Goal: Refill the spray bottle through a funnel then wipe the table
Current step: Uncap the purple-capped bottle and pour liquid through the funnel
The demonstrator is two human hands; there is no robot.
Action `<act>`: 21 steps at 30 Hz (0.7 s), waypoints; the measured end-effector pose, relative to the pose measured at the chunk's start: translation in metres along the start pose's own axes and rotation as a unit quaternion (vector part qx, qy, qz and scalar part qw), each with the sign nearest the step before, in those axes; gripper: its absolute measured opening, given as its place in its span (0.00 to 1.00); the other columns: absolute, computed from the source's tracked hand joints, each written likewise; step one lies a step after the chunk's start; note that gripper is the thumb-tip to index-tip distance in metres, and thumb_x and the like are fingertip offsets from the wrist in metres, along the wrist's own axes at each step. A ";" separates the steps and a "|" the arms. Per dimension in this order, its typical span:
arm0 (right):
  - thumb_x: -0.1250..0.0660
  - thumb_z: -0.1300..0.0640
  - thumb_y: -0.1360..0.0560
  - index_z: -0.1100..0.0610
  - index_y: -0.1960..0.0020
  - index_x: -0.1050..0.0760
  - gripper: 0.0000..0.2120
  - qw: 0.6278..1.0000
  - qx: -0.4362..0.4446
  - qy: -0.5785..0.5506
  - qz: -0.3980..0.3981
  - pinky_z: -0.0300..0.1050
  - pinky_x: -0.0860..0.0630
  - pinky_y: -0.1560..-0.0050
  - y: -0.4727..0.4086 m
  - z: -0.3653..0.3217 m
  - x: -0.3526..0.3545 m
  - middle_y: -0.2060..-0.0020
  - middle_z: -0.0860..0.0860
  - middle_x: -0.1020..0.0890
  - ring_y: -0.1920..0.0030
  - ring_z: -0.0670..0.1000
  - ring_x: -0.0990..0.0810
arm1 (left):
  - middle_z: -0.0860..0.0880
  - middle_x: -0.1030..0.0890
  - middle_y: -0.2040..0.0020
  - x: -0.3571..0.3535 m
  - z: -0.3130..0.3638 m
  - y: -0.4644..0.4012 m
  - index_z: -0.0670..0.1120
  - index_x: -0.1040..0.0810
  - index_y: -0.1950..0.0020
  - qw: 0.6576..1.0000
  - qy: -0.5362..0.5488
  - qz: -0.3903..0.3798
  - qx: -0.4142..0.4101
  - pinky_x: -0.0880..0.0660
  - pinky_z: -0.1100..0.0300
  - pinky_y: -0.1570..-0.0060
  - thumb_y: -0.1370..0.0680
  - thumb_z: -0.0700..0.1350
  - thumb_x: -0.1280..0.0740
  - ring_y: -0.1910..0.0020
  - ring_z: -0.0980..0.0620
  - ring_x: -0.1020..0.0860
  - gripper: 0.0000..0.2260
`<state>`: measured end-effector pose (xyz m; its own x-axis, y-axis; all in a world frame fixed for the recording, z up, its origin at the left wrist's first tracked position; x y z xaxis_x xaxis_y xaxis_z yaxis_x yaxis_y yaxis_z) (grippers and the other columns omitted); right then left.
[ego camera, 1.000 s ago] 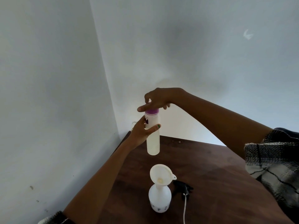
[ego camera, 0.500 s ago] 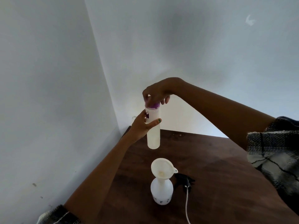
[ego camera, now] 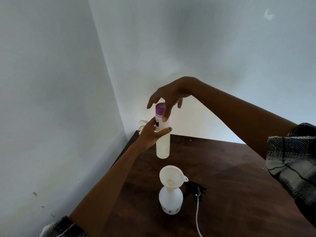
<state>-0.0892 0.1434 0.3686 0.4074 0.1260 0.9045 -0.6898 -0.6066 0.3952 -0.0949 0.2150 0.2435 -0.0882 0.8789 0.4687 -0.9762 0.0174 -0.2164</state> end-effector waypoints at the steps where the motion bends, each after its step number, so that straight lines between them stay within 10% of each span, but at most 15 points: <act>1: 0.26 0.47 0.32 0.49 0.29 0.36 0.34 1.000 -0.015 -0.006 0.001 0.58 0.21 0.47 -0.001 0.003 -0.002 0.36 0.51 0.31 0.41 0.55 0.26 | 0.47 0.25 0.40 0.000 0.000 -0.001 0.45 0.35 0.32 1.000 0.005 0.004 0.001 0.27 0.60 0.48 0.26 0.46 0.30 0.42 0.47 0.24 0.25; 6: 0.33 0.45 0.26 0.63 0.41 0.27 0.24 0.996 -0.029 -0.006 0.084 0.43 0.19 0.64 -0.014 0.010 -0.001 0.50 0.60 0.21 0.66 0.55 0.18 | 0.45 0.25 0.38 0.000 0.006 -0.003 0.42 0.34 0.32 1.000 0.001 0.016 0.001 0.29 0.63 0.49 0.26 0.44 0.30 0.47 0.53 0.27 0.24; 9: 0.28 0.58 0.29 0.52 0.38 0.27 0.20 0.999 0.013 -0.008 0.035 0.49 0.19 0.56 -0.014 0.010 -0.002 0.39 0.56 0.26 0.52 0.55 0.21 | 0.45 0.25 0.38 -0.001 0.002 -0.004 0.43 0.34 0.32 1.000 0.003 0.015 0.003 0.28 0.63 0.49 0.26 0.45 0.30 0.45 0.50 0.25 0.25; 14: 0.35 0.34 0.31 0.43 0.25 0.51 0.42 0.995 -0.036 -0.084 0.030 0.55 0.20 0.51 -0.013 0.016 -0.008 0.29 0.54 0.34 0.43 0.59 0.23 | 0.46 0.25 0.39 -0.002 0.001 -0.004 0.44 0.35 0.31 1.000 0.012 0.014 0.004 0.28 0.69 0.51 0.26 0.45 0.30 0.45 0.52 0.26 0.26; 18: 0.41 0.35 0.26 0.64 0.41 0.29 0.32 0.994 -0.057 -0.024 0.087 0.42 0.22 0.67 -0.022 0.018 -0.007 0.50 0.60 0.22 0.65 0.56 0.19 | 0.45 0.25 0.36 -0.003 0.000 -0.005 0.44 0.34 0.32 1.000 0.011 0.011 0.002 0.30 0.62 0.48 0.26 0.46 0.30 0.44 0.51 0.26 0.25; 21: 0.32 0.47 0.26 0.56 0.43 0.25 0.17 0.998 0.003 -0.013 0.065 0.41 0.23 0.66 -0.025 0.016 -0.005 0.47 0.55 0.23 0.59 0.53 0.21 | 0.45 0.24 0.37 -0.005 -0.002 -0.004 0.44 0.34 0.33 1.000 0.003 0.006 0.000 0.28 0.64 0.51 0.26 0.46 0.29 0.46 0.51 0.26 0.25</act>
<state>-0.0647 0.1458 0.3512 0.3302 0.0252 0.9436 -0.7340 -0.6217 0.2735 -0.0905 0.2113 0.2397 -0.0978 0.8822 0.4606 -0.9751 0.0077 -0.2217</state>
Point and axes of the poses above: each hand's wrist, its own y-axis away from the middle knuckle, its own x-axis out of the back of the hand, z = x × y, the point moved 7 cm from there along -y, towards the middle knuckle
